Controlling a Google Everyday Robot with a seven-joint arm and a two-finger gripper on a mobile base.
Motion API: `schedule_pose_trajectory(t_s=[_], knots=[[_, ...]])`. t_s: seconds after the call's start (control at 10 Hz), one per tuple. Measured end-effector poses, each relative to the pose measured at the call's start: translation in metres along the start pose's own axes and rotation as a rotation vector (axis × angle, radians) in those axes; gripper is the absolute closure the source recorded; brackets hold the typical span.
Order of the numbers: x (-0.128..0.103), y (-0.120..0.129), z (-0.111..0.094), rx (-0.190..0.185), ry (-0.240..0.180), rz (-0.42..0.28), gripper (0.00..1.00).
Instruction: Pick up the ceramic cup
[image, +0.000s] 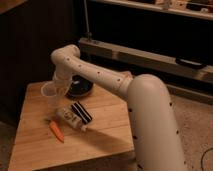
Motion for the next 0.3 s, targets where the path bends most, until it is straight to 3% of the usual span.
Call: schedule_pose_trajectory(t_s=[0.1, 0.3], knots=[[-0.0027, 0.0005, -0.0104, 0.009, 0.015, -0.002, 1.0], [-0.0036, -0.0013, -0.0118, 0.012, 0.018, -0.004, 1.0]])
